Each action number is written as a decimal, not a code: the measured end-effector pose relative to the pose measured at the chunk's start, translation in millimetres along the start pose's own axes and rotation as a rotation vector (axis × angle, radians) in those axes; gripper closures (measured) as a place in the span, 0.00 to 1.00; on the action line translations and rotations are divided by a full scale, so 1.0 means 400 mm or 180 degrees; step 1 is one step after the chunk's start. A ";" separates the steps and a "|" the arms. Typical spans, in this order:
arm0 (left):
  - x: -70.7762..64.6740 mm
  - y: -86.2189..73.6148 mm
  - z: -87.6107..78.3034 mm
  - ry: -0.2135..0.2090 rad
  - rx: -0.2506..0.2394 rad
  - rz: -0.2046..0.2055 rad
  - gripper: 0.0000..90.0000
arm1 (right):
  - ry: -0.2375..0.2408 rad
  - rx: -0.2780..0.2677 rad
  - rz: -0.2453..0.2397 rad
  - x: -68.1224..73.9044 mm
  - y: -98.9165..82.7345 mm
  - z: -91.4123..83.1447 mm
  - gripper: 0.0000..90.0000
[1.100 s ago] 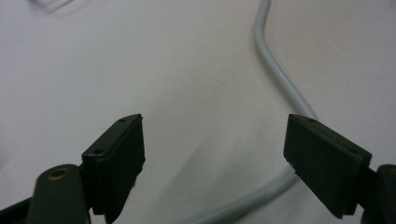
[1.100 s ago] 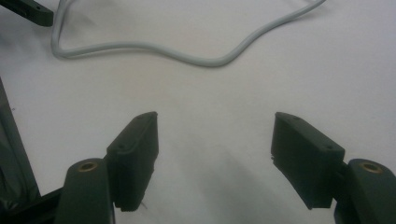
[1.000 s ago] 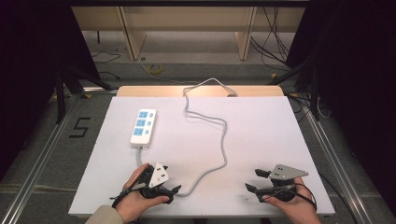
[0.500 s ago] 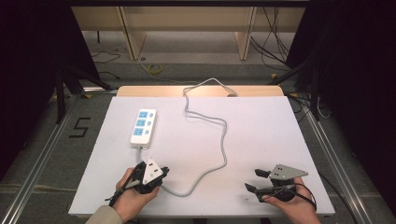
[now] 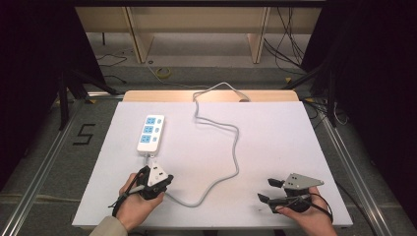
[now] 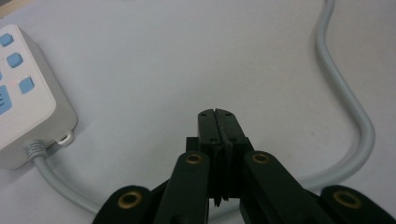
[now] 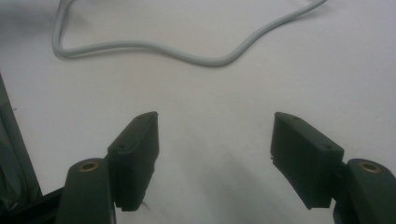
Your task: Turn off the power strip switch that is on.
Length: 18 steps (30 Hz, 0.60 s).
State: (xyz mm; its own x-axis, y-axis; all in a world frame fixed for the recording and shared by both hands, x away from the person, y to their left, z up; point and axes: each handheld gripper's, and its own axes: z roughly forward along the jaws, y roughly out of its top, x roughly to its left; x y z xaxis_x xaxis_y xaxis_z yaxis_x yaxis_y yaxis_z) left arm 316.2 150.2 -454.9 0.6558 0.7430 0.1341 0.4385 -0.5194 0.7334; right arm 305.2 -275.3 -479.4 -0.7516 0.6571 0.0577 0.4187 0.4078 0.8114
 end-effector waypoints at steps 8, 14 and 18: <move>0.017 0.015 -0.006 0.0089 0.0015 -0.0078 0.99 | -0.0004 0.0012 -0.0004 0.001 0.000 0.001 0.37; 0.034 0.022 -0.009 0.0108 0.0047 -0.0143 1.00 | -0.0003 0.0009 -0.0004 0.002 0.000 0.001 0.37; 0.043 0.029 -0.008 0.0127 0.0067 -0.0157 1.00 | -0.0003 -0.0001 -0.0006 0.002 0.001 0.000 0.37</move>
State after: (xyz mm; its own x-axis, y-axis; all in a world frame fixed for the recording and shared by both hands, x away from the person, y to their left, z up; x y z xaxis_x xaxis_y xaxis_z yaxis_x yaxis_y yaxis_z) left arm 330.6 158.2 -442.0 0.6082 0.7839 0.1248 0.4827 -0.4901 0.7258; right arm 304.9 -274.6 -479.1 -0.7519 0.6569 0.0558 0.4173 0.4087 0.8117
